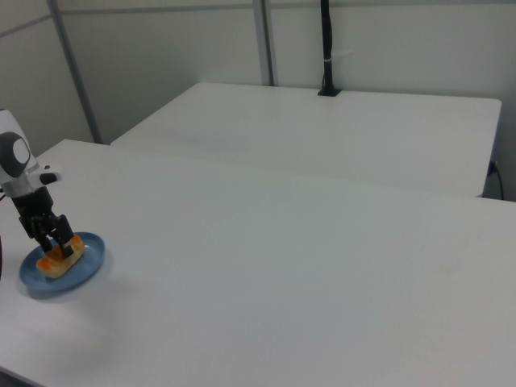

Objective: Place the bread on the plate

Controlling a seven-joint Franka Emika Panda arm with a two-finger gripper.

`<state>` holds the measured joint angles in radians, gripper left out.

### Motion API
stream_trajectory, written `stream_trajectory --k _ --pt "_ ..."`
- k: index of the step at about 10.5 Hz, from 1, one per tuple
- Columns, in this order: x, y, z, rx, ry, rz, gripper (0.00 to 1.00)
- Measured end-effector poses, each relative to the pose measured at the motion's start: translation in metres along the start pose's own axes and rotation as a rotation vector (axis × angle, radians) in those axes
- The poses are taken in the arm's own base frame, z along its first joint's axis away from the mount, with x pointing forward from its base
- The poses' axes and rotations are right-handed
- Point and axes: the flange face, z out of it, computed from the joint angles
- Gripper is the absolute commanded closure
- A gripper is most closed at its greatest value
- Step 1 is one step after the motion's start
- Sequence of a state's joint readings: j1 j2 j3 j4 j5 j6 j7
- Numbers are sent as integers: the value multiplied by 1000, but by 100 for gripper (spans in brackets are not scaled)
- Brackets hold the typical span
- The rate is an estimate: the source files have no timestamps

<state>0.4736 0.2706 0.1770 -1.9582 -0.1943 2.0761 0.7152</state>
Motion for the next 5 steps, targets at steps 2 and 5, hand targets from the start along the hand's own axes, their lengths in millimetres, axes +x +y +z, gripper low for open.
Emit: stream_trajectory --k 2,5 --pt "12 4 -20 11 30 14 0" --pt "43 41 -62 -1 28 6 0"
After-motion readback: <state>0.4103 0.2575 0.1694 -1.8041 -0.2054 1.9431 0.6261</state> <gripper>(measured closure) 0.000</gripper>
